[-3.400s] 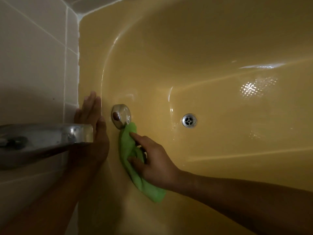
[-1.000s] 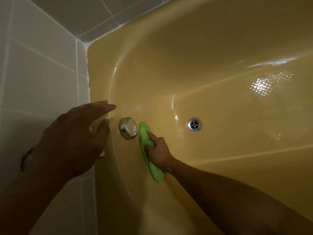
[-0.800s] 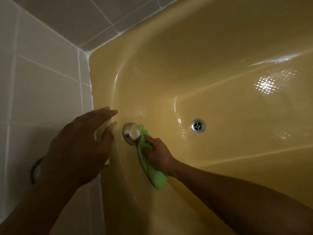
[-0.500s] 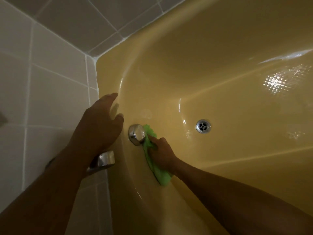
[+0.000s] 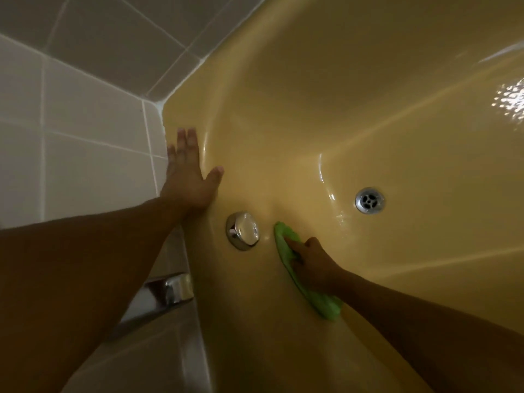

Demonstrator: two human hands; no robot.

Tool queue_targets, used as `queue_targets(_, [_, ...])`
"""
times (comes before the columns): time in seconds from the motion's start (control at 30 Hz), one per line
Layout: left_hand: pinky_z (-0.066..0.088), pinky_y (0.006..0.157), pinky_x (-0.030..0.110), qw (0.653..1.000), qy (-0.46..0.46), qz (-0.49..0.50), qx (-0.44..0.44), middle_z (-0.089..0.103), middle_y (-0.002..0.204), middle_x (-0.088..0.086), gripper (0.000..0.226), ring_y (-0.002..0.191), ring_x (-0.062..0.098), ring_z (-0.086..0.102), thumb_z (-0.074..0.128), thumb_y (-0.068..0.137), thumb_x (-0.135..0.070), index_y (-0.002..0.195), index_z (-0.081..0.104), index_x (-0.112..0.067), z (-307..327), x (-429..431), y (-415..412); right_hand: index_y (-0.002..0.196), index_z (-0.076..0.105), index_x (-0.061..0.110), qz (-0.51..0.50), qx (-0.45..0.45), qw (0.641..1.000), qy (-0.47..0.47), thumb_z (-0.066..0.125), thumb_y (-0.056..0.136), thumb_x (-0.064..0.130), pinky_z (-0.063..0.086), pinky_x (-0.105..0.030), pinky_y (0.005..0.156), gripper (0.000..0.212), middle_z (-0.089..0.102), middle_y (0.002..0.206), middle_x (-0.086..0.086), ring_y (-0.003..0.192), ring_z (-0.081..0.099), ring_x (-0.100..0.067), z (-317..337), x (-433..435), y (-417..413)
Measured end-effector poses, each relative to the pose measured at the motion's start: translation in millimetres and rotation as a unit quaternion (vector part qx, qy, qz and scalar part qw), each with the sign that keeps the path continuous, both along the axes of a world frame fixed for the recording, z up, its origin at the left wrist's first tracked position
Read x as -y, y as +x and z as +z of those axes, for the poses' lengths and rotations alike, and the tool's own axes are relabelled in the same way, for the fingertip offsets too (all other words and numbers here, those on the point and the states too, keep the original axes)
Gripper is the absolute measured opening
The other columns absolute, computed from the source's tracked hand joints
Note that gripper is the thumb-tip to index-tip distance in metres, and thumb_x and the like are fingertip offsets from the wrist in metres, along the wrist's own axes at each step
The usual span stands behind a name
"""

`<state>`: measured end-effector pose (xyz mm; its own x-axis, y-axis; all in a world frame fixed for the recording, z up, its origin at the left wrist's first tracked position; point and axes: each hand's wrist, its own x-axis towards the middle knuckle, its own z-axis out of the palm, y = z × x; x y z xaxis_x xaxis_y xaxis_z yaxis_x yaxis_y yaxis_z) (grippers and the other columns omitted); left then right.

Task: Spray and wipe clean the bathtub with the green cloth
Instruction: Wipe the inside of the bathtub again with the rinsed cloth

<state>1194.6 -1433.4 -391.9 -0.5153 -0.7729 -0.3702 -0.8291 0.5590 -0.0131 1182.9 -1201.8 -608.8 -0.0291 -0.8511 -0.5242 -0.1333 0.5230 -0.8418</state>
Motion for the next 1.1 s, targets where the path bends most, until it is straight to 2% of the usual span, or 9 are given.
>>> queue_targets(0.13, [0.007,0.126,0.058,0.993,-0.102,-0.036,-0.044,-0.005,0.174,0.001,0.092,0.159,0.036,-0.007,0.052,0.096,-0.051,0.166,-0.002,-0.025,-26,4,2,0.161,0.011,0.044,0.008,-0.040,0.999,0.037,0.039,0.108,0.036,0.044,-0.043,0.105,0.060,0.031,0.137,-0.014,0.111,0.052,-0.038,-34,-11,5])
queue_targets(0.27, [0.008,0.124,0.060,0.989,-0.121,-0.064,-0.051,-0.004,0.174,-0.003,0.093,0.160,0.033,-0.005,0.052,0.093,-0.049,0.166,-0.001,-0.027,-32,15,-2,0.161,0.000,0.043,0.103,-0.062,0.986,0.118,0.043,0.105,0.037,0.042,-0.041,0.107,0.071,0.023,0.146,-0.018,0.119,0.049,-0.043,-66,-38,-3])
queue_targets(0.37, [0.006,0.125,0.060,0.989,-0.115,-0.072,-0.063,-0.007,0.174,-0.007,0.091,0.160,0.027,-0.008,0.051,0.094,-0.047,0.165,-0.003,-0.031,-32,20,-4,0.163,0.011,0.033,0.100,-0.039,0.992,0.065,0.044,0.104,0.031,0.041,-0.031,0.102,0.067,0.029,0.144,-0.016,0.112,0.052,-0.030,-67,-55,-6])
queue_targets(0.47, [0.005,0.125,0.062,0.988,-0.110,-0.082,-0.071,-0.006,0.174,-0.009,0.089,0.160,0.025,-0.008,0.047,0.093,-0.049,0.165,-0.003,-0.034,-30,27,-9,0.162,0.020,0.029,0.085,-0.032,0.995,-0.032,0.043,0.104,0.022,0.034,-0.022,0.091,0.063,0.030,0.124,-0.002,0.101,0.043,-0.015,-57,-65,-3])
queue_targets(0.63, [0.003,0.125,0.062,0.987,-0.101,-0.102,-0.078,-0.007,0.173,-0.012,0.090,0.160,0.023,-0.009,0.048,0.091,-0.050,0.164,-0.004,-0.039,-30,37,-14,0.163,0.013,0.034,0.073,-0.122,0.987,-0.070,0.044,0.104,0.026,0.044,-0.036,0.098,0.067,0.035,0.135,-0.013,0.108,0.047,-0.027,-92,-41,-8])
queue_targets(0.87, [0.001,0.123,0.063,0.982,-0.093,-0.127,-0.101,-0.005,0.174,-0.009,0.089,0.160,0.024,-0.007,0.049,0.091,-0.052,0.164,-0.002,-0.040,-32,47,-14,0.161,0.011,0.028,-0.032,-0.310,0.946,0.092,0.038,0.105,0.019,0.051,-0.049,0.092,0.063,0.026,0.149,-0.021,0.125,0.040,-0.038,-123,-2,-41])
queue_targets(0.97, [0.001,0.124,0.063,0.981,-0.087,-0.130,-0.111,-0.004,0.174,-0.010,0.085,0.160,0.023,-0.006,0.049,0.093,-0.050,0.163,0.001,-0.042,-31,50,-13,0.160,0.022,0.023,-0.147,-0.255,0.946,0.135,0.042,0.105,0.015,0.046,-0.053,0.104,0.059,0.024,0.151,-0.027,0.133,0.040,-0.043,-120,10,-57])
queue_targets(1.03, [0.002,0.124,0.063,0.981,-0.085,-0.128,-0.121,-0.001,0.174,-0.010,0.080,0.160,0.022,-0.004,0.045,0.096,-0.050,0.164,0.004,-0.042,-31,51,-13,0.158,0.031,0.018,-0.221,-0.169,0.958,0.074,0.045,0.105,0.016,0.047,-0.048,0.104,0.055,0.031,0.142,-0.022,0.119,0.050,-0.037,-107,17,-62])
queue_targets(1.1, [0.002,0.124,0.062,0.981,-0.082,-0.122,-0.130,0.000,0.174,-0.010,0.075,0.161,0.022,-0.003,0.041,0.098,-0.050,0.164,0.007,-0.041,-30,51,-14,0.155,0.040,0.018,-0.255,-0.122,0.959,-0.031,0.047,0.103,0.019,0.047,-0.037,0.096,0.053,0.038,0.121,-0.010,0.100,0.048,-0.021,-79,25,-65])
